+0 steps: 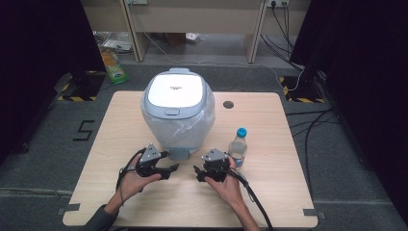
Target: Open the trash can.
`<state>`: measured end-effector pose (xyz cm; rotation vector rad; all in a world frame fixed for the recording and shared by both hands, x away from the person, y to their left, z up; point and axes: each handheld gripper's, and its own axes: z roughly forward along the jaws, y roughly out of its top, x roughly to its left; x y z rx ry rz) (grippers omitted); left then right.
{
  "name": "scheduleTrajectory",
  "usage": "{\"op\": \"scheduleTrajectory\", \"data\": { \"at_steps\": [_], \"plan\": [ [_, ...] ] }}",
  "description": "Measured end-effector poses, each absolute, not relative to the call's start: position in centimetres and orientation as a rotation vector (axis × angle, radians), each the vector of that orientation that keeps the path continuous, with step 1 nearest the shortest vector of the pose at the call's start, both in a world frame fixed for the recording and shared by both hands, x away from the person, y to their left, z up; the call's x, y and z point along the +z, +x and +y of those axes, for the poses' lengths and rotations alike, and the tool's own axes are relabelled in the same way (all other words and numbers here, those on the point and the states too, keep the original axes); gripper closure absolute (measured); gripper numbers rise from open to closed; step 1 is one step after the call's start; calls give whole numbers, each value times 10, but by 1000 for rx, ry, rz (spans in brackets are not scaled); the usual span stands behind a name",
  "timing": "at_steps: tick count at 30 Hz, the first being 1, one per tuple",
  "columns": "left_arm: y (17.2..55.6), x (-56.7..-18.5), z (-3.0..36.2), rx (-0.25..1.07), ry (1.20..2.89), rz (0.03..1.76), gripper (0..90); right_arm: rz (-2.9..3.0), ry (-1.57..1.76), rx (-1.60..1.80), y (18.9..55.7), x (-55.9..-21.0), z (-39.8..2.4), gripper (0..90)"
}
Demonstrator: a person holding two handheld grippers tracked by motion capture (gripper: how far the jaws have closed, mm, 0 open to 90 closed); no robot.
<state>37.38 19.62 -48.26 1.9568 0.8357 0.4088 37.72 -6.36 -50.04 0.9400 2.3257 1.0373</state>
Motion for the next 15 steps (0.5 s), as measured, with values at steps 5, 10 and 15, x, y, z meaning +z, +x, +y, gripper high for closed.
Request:
{"op": "scheduleTrajectory", "data": {
  "at_steps": [5,10,15],
  "plan": [
    [370,-470,201,448,1897,827,702,2335,974,1041,362,-509,-80,185],
    [370,-459,206,452,1860,842,830,2346,1030,1004,355,-516,-89,198],
    [364,-434,215,471,1847,812,874,2362,1055,997,345,-518,-100,197]
  ]
}}
